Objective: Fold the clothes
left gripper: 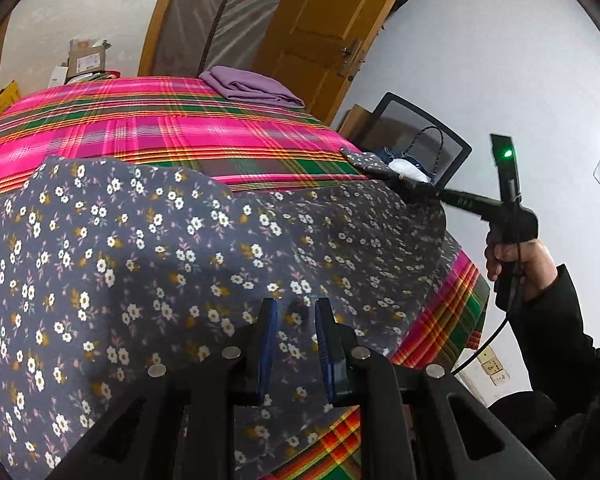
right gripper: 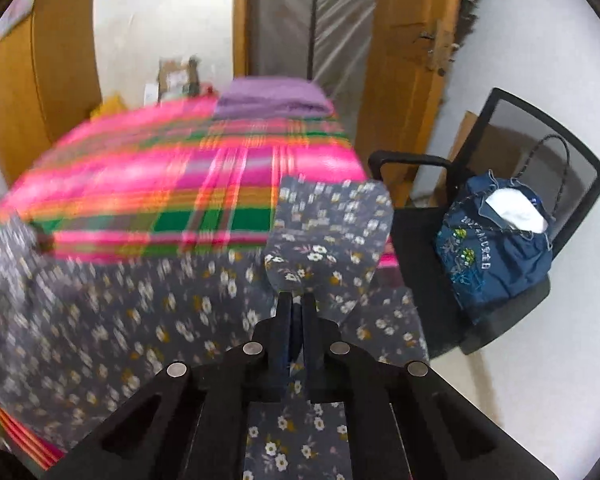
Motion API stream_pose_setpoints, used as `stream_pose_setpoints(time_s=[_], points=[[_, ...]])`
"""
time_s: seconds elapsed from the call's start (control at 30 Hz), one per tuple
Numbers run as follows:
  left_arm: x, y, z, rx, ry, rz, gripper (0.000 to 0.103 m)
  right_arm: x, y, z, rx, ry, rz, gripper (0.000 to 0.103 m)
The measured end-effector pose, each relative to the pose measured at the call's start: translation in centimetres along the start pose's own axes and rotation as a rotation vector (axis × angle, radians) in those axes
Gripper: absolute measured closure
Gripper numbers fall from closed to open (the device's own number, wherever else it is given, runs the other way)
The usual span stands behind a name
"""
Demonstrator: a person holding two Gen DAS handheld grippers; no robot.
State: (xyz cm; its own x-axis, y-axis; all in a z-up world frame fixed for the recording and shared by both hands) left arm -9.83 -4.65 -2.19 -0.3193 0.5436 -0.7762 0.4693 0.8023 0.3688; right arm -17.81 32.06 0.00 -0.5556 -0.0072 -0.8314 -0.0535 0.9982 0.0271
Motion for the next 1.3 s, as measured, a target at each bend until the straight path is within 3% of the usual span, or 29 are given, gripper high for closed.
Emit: stream_pose_setpoints(time_s=[0.17, 0.27, 0.33, 0.53, 0.67, 0.73, 0.77, 1.1, 1.3], points=[[-0.2, 0.6, -0.2, 0.021, 0.007, 0.007, 0.084, -4.3, 1.7, 0.0, 0.105, 0.135, -0.112, 0.099], [-0.2, 1.0, -0.3, 0.035, 0.007, 0.011, 0.084, -6.4, 2.1, 0.9, 0.126, 0.173, -0.105, 0.099], [-0.1, 1.2, -0.3, 0.045, 0.0, 0.014, 0.084, -6.4, 2.4, 1.8, 0.134, 0.155, -0.092, 0.099], [1.3, 2.1, -0.3, 0.087, -0.064, 0.042, 0.084, -2.2, 4.8, 5.9, 0.246, -0.008, -0.079, 0.098], [2.7, 2.9, -0.2, 0.123, -0.114, 0.051, 0.084, -0.6, 5.4, 7.2, 0.276, -0.069, -0.078, 0.09], [3.0, 3.2, -0.1, 0.132, -0.121, 0.054, 0.084, -1.5, 5.0, 6.9, 0.24, -0.041, -0.022, 0.074], [3.1, 3.3, -0.2, 0.134, -0.12, 0.056, 0.084, -2.0, 4.6, 6.5, 0.209, -0.019, 0.015, 0.072], [3.3, 2.6, -0.7, 0.096, -0.105, 0.062, 0.084, -3.8, 1.2, 1.3, -0.034, 0.096, 0.153, 0.07], [3.5, 2.4, -1.1, 0.088, -0.102, 0.063, 0.083, -0.3, -1.3, -0.4, -0.224, -0.027, 0.162, 0.066]])
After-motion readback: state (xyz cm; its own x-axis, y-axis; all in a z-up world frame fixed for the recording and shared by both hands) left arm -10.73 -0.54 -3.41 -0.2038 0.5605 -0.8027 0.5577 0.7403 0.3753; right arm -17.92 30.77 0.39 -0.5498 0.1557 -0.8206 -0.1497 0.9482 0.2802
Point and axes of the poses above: each gripper's, at about its wrist camera, not at the fingertips, and x roughly the way its jaws point, y to its right, z to its underside, the point moved 2 cm from there along x, roughly the way its jaws point, and after that the axes turned 13 degrees about -y, right-handed, at the moved point
